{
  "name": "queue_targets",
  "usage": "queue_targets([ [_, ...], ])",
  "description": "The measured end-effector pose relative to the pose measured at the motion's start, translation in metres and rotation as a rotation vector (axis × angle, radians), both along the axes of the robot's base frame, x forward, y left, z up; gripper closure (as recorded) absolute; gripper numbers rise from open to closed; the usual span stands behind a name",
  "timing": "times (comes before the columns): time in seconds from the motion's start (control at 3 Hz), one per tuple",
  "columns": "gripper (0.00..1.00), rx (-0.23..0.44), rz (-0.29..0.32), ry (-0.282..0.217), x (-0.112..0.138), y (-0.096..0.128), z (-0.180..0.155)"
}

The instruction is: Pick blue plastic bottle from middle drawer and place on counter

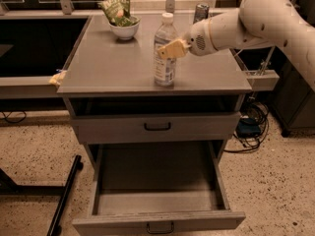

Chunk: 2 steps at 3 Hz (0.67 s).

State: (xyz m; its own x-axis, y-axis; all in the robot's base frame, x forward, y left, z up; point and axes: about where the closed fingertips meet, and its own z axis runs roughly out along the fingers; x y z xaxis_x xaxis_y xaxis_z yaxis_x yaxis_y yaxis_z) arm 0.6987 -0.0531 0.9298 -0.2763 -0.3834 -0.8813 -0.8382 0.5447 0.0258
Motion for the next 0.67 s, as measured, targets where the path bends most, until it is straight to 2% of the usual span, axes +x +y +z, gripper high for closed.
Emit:
queue_targets([
  [0.33,1.0,0.007,0.017,0.008,-0.0025,0.0023,-0.0081],
  [0.67,0.8,0.007,0.017,0.008,-0.0025,0.0023,-0.0044],
])
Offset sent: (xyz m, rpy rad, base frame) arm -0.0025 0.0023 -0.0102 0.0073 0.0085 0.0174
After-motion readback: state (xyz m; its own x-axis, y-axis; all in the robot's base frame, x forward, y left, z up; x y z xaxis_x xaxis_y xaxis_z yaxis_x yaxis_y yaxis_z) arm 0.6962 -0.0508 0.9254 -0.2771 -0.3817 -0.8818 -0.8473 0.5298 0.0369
